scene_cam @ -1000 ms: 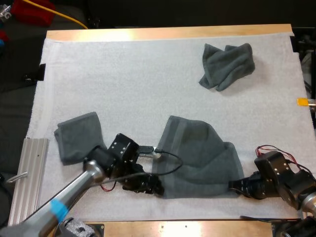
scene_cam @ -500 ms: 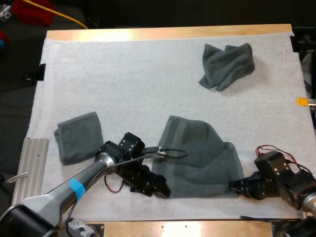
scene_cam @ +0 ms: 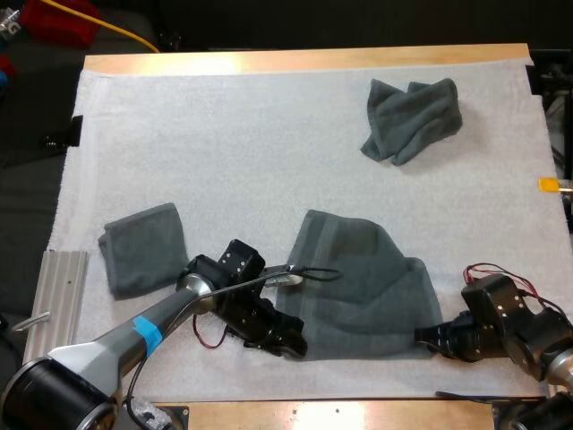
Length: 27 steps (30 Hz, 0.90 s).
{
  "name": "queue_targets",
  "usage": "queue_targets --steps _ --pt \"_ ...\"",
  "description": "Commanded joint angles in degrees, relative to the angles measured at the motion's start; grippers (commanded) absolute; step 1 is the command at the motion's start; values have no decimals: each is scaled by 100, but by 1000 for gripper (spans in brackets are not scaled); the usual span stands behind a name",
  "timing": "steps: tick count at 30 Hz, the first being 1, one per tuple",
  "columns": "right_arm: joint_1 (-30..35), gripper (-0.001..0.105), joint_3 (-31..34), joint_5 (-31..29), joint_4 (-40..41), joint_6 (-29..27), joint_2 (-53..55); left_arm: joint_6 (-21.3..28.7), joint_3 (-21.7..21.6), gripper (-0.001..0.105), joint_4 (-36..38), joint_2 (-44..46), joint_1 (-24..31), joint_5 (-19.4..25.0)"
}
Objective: Pick towel from pile, fold and stack
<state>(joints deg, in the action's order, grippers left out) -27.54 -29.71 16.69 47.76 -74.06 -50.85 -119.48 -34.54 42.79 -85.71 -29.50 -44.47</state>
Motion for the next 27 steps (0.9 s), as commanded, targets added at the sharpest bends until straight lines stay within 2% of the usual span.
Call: queue_targets --steps 1,3,6,7,14,20,23,27 --pt "-17 2 -31 -1 114 -29 24 -1 2 28 -65 -22 -32 68" --pt "-17 2 -31 6 104 -29 24 16 2 15 -65 -22 -32 153" --pt "-17 2 -31 25 102 -85 24 62 2 3 -37 -22 -32 472" --pt "-17 2 -31 24 102 -320 24 135 2 0 2 -17 -32 546" --pt "-17 2 -263 15 143 -474 24 457 -24 0 347 629 -32 867" --pt "-17 2 -1167 -205 436 -512 12 525 -191 0 723 1672 -32 997" --pt "-17 2 -1708 -361 834 -607 13 498 -513 0 943 2165 -32 1121" --pt "-17 2 -2395 -403 1306 -719 13 497 -1234 0 1249 2560 -32 1164"
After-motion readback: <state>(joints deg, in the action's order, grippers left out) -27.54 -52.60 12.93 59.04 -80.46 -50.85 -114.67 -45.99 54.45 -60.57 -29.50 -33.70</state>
